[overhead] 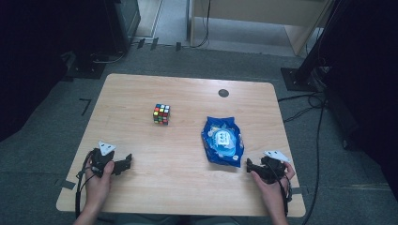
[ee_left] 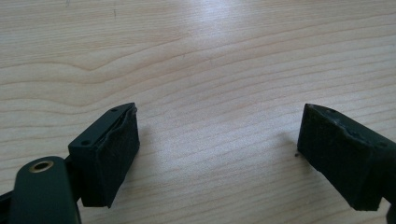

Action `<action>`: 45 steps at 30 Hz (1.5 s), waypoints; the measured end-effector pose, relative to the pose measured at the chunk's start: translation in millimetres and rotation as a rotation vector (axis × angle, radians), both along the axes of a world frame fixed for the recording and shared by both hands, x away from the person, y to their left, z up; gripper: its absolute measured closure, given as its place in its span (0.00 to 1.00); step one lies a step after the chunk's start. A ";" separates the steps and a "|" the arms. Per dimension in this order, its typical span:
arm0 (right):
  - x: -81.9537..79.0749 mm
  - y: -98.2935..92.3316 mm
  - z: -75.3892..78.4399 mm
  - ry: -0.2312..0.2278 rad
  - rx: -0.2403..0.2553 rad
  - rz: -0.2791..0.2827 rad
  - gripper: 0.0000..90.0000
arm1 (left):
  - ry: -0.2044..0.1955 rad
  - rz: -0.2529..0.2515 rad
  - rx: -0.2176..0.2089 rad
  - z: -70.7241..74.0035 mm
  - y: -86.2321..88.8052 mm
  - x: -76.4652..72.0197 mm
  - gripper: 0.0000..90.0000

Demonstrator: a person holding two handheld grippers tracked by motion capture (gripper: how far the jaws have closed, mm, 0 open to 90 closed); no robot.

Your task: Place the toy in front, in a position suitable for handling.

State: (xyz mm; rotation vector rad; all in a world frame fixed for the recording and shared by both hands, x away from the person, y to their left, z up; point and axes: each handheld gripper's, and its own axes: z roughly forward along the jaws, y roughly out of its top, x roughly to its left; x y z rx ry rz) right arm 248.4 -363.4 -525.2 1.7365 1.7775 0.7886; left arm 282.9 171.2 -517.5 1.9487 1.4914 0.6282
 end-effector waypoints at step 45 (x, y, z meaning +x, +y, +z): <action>-11.1 33.3 33.0 -0.084 0.064 0.076 0.31 | -0.079 -0.053 -0.125 14.4 -125.7 116.3 0.15</action>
